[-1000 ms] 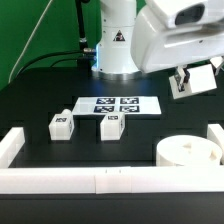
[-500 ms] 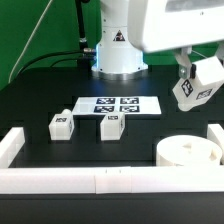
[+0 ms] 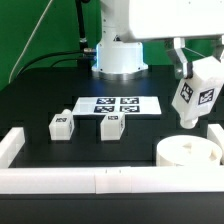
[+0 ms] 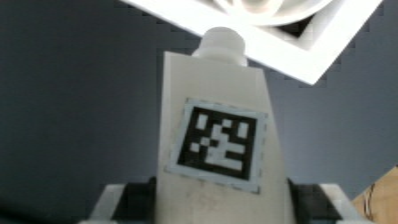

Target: Assemble stool

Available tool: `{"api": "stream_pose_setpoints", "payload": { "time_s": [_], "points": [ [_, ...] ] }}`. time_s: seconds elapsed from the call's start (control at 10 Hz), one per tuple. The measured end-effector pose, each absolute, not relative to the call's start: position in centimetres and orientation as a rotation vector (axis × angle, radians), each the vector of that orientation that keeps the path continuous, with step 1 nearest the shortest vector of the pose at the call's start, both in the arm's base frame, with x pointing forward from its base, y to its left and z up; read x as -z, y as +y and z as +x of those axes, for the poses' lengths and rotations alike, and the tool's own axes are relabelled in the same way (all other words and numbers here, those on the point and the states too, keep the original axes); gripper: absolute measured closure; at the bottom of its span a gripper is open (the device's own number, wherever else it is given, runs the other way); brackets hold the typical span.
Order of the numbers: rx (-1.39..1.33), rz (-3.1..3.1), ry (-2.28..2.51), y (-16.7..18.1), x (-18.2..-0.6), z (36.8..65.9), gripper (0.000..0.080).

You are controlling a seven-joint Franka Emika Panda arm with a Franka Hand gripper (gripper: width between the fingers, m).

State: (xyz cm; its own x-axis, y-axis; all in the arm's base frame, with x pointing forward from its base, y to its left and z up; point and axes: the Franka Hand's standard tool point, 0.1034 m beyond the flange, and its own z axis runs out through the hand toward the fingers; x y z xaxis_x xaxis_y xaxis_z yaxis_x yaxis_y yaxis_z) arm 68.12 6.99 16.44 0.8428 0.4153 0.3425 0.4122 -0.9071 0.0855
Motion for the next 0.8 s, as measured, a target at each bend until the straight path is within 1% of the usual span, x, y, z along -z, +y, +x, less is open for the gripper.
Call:
{"api": "stream_pose_setpoints", "payload": {
  "time_s": [0.1, 0.2, 0.3, 0.5, 0.6, 0.8],
  "points": [
    [-0.722, 2.941, 0.697, 7.3, -15.5, 67.7, 0.0475],
    [-0.781, 2.914, 0.715, 7.8, -14.3, 66.6, 0.0475],
    [-0.772, 2.903, 0.744, 8.2, -13.3, 65.8, 0.0475],
    [-0.823, 2.849, 0.792, 7.6, -13.1, 65.9, 0.0475],
    [-0.834, 2.849, 0.78, 6.7, -12.9, 65.7, 0.0475],
    [-0.832, 2.854, 0.786, 7.1, -12.9, 65.7, 0.0475]
  ]
}}
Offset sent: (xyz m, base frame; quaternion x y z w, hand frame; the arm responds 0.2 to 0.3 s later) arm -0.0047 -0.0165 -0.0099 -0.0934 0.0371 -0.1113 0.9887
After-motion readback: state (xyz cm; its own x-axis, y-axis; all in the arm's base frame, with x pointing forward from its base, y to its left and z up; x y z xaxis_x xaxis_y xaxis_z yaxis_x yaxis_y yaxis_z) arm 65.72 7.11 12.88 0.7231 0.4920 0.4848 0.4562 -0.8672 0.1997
